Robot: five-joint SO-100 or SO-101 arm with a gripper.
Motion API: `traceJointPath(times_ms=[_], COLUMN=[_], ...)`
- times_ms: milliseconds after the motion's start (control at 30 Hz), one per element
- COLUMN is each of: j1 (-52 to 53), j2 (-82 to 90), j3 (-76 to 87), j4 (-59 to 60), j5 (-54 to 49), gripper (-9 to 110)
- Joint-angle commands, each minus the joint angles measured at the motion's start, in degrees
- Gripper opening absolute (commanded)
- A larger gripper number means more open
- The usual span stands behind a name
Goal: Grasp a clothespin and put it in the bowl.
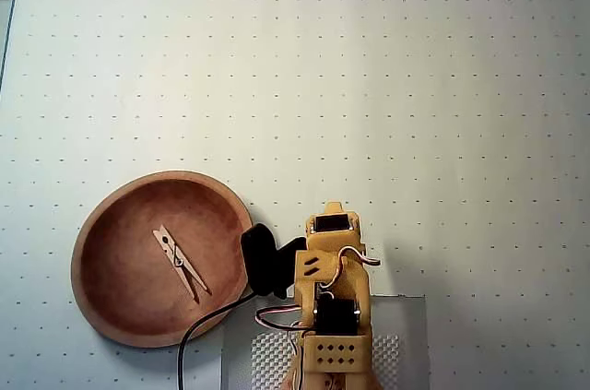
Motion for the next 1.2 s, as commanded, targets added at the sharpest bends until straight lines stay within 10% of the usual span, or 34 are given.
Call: traceJointPath(times_ms=[0, 1167], j1=[0.4, 0.5], j2=[1.0, 0.7], j3=[-1.0, -1.0], j4=[-0.1, -0.1], j5=[1.2, 2.4], gripper=[-3, -3])
